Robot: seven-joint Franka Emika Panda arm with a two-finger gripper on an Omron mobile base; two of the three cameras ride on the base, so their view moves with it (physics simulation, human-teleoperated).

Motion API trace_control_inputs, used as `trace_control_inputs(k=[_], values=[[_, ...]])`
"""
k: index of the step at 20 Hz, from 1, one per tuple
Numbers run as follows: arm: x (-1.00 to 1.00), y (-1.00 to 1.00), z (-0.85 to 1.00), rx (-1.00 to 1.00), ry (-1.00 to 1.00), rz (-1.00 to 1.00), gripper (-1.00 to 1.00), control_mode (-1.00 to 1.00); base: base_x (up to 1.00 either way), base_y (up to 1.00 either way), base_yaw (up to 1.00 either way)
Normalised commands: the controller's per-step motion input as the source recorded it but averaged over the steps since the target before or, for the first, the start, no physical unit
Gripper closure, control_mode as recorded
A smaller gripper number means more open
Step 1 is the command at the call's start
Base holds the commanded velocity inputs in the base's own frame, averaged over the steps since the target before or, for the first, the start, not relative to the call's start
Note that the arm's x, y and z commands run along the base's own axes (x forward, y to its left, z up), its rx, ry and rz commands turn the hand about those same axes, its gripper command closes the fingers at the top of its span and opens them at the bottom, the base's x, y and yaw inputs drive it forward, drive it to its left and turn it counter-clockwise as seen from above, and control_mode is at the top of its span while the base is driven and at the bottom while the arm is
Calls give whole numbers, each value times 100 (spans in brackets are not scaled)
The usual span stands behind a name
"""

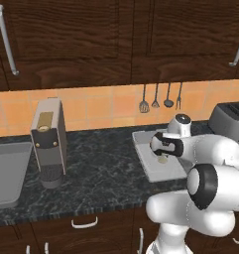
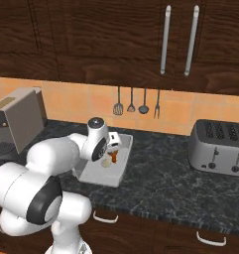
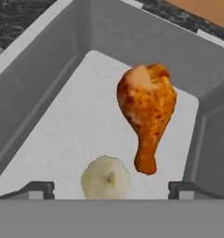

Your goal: Place one garlic and one chicken drumstick in each tupperware on the nearby counter, to pack two identical lunches.

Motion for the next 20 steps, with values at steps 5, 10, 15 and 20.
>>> trace_control_inputs(k=[5, 10, 15, 20], values=[[-38, -1, 9, 0, 0, 0, -100, -100, 0, 0, 0], [-100, -4, 5, 0, -16, 0, -100, -100, 0, 0, 0], [-100, 25, 54, -6, -28, 4, -100, -100, 0, 0, 0], [-100, 34, 65, -7, -18, 2, -100, -100, 0, 0, 0]])
